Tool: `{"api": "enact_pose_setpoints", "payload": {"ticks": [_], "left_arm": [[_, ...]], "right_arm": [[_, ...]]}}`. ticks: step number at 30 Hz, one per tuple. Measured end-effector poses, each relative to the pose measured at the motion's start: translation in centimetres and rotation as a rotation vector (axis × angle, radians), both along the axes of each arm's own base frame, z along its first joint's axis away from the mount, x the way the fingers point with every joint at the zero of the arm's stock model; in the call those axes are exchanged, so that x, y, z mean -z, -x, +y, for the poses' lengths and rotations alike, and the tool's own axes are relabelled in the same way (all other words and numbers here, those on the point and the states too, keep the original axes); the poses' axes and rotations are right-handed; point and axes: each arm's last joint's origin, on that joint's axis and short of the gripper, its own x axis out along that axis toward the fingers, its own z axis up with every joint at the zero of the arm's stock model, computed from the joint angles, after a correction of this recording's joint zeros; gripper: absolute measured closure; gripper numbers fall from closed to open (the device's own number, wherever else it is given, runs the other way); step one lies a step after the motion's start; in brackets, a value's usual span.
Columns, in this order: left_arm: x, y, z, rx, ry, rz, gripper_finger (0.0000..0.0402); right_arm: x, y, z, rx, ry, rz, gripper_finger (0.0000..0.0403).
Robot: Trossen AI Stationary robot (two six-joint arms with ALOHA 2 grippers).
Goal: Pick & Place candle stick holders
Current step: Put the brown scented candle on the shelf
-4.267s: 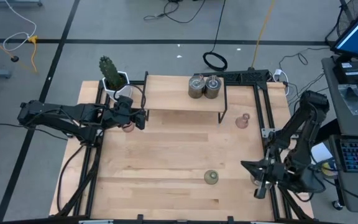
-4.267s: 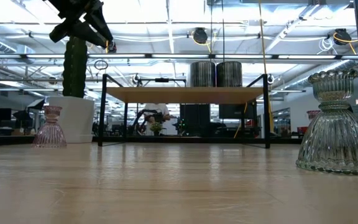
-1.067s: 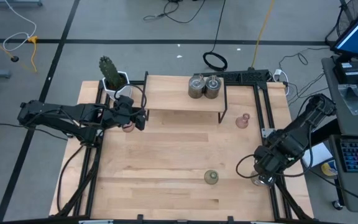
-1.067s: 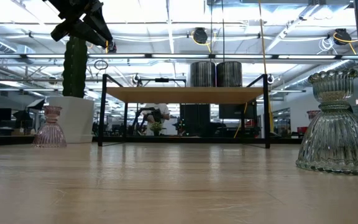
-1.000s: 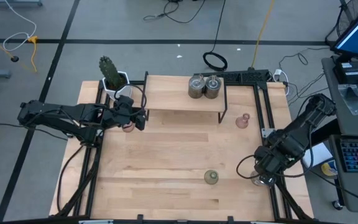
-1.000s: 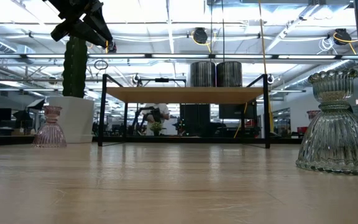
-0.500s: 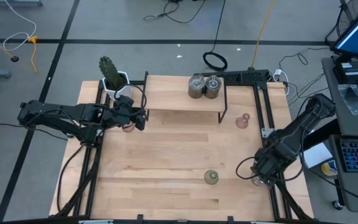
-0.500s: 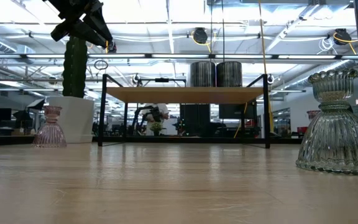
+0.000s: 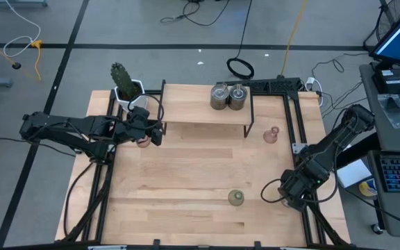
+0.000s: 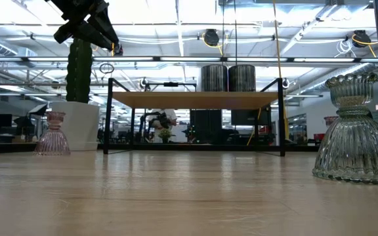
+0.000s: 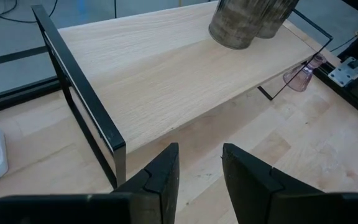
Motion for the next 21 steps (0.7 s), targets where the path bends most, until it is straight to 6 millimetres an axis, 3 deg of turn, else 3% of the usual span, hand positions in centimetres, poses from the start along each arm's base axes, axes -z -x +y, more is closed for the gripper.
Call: {"api": "enact_pose_setpoints", "payload": {"ticks": [21], "left_arm": [[-0.01,0.00,0.02,-0.003,-0.006,0.001,0.0279]], "right_arm": [[0.03,-0.10,0.00,0.002,0.013,-0.022,0.0046]]}}
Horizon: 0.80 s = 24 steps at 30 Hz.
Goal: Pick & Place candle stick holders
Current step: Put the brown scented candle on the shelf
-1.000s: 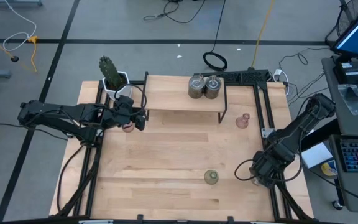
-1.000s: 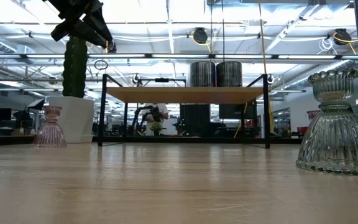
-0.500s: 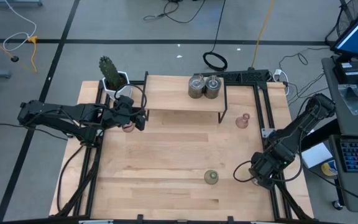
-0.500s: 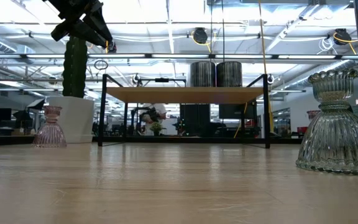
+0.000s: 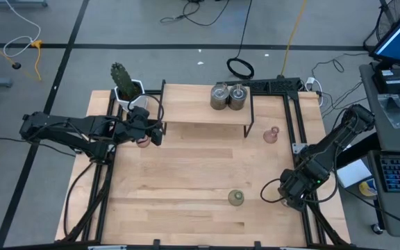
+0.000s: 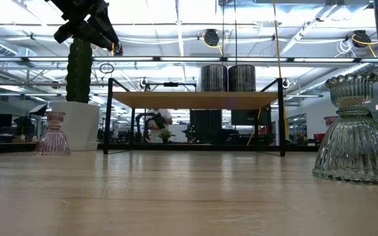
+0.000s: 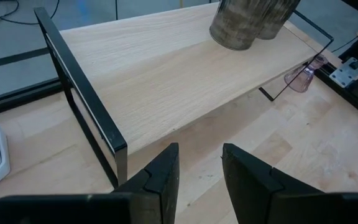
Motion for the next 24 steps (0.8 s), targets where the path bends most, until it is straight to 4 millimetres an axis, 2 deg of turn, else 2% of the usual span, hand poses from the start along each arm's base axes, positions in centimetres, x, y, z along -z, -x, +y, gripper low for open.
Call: {"api": "enact_pose_setpoints", "payload": {"ticks": [24], "left_arm": [[-0.01,0.00,0.00,-0.001,0.000,-0.001,0.0279]], "right_arm": [[-0.05,-0.55,0.55,-0.095,-0.088,-0.098,0.0045]]}}
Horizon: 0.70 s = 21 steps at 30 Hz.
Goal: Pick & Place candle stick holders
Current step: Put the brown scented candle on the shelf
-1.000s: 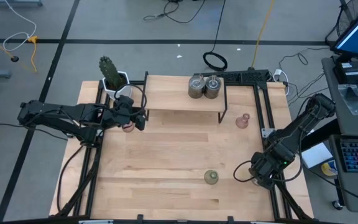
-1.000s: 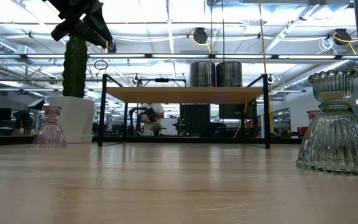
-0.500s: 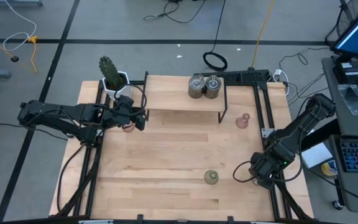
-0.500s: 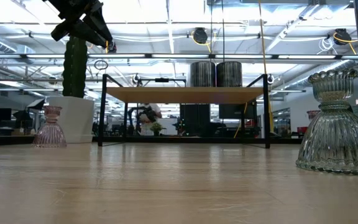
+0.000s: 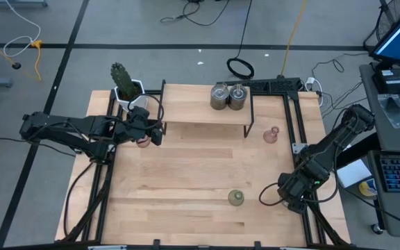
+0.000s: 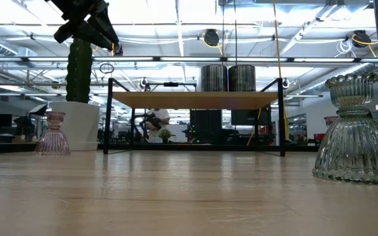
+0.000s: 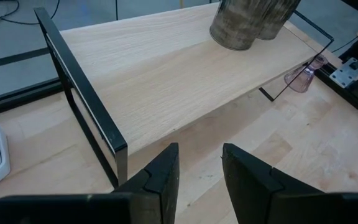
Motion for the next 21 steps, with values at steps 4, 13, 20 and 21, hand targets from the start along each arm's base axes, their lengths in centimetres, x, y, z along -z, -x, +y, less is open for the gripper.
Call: {"api": "enact_pose_setpoints", "payload": {"ticks": [4,13,20,21], "left_arm": [[-0.01,0.00,0.00,0.006,-0.007,0.005,0.0279],[0.05,-0.06,-0.15,0.041,0.039,0.001,0.0279],[0.06,-0.07,-0.17,0.047,0.043,0.001,0.0279],[0.06,-0.07,-0.17,0.047,0.043,0.001,0.0279]], "right_arm": [[0.02,-0.12,0.04,-0.013,0.005,-0.032,0.0045],[-0.02,-0.32,0.20,0.060,0.002,-0.017,0.0045],[-0.06,-0.51,0.38,0.098,-0.009,-0.020,0.0045],[-0.07,-0.52,0.39,0.103,-0.009,-0.019,0.0045]]}}
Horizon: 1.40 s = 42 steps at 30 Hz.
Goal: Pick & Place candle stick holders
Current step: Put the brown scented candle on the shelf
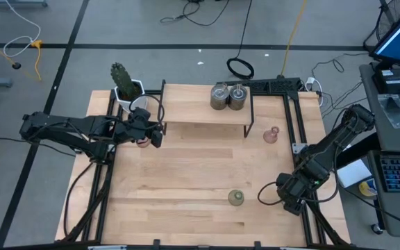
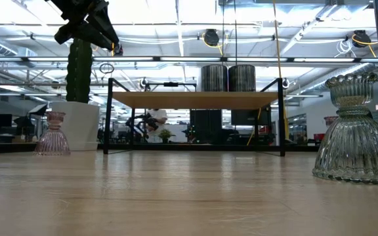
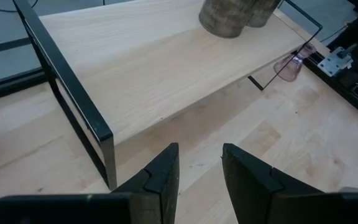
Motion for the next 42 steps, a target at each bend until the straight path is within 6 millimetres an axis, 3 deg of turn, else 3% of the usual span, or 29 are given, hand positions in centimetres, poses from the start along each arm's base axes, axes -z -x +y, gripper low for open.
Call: {"api": "enact_pose_setpoints", "payload": {"ticks": [24,33,42], "left_arm": [[0.00,0.00,0.00,0.001,0.000,0.000,0.0279],[0.00,-0.01,0.00,0.001,0.001,0.000,0.0279],[0.00,-0.01,0.00,0.001,0.001,0.000,0.0279]], "right_arm": [[0.00,0.01,0.03,0.115,0.024,0.054,0.0046],[-0.05,-0.47,0.29,0.127,0.016,-0.021,0.0046],[-0.10,-0.64,0.42,0.018,-0.019,-0.090,0.0046]]}}
